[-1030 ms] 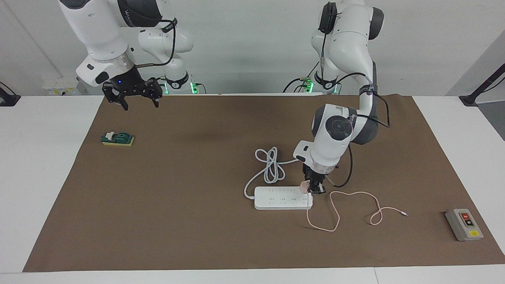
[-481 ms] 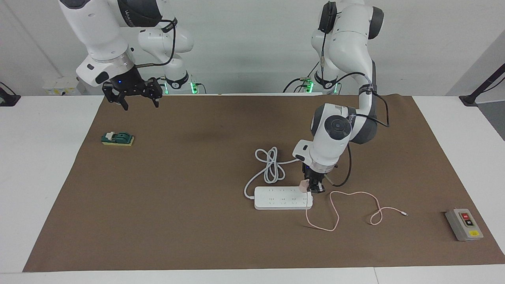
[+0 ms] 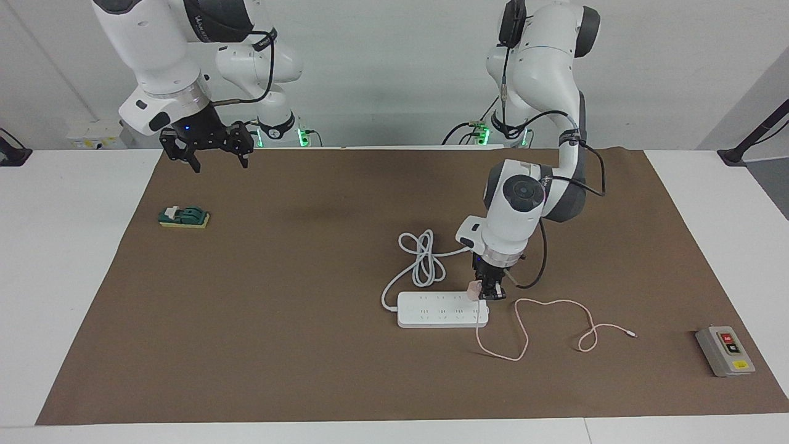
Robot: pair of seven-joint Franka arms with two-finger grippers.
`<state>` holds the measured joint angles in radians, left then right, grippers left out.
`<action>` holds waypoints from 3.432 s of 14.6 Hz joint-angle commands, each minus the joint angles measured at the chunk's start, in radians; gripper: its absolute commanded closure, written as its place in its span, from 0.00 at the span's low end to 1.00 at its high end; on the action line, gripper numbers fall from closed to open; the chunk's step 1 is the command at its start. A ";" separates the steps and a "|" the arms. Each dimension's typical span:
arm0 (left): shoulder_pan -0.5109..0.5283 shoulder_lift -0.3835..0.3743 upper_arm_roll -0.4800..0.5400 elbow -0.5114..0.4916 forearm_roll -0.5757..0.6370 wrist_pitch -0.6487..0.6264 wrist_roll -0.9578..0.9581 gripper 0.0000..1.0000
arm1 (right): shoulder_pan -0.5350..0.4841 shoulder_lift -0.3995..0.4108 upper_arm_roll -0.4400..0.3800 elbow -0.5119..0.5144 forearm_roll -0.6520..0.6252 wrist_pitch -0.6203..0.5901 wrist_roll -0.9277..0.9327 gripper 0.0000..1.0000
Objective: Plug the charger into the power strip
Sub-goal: 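Push the charger into the end socket with the left gripper, then open the left gripper and withdraw it from the charger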
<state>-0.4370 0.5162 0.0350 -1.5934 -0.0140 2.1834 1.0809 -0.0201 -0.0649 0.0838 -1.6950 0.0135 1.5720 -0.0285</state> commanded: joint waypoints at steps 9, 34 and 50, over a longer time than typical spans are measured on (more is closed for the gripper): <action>0.029 0.171 -0.018 0.131 -0.027 -0.083 0.131 1.00 | -0.014 -0.012 0.007 -0.003 0.011 -0.014 0.015 0.00; 0.030 0.067 -0.004 0.121 -0.058 -0.040 0.140 0.00 | -0.014 -0.012 0.008 -0.003 0.011 -0.014 0.015 0.00; 0.184 -0.284 -0.001 0.105 -0.070 -0.368 0.100 0.00 | -0.017 -0.012 0.005 -0.003 0.011 -0.014 0.015 0.00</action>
<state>-0.2934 0.2967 0.0392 -1.4626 -0.0660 1.8693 1.2029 -0.0209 -0.0649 0.0832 -1.6950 0.0135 1.5720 -0.0285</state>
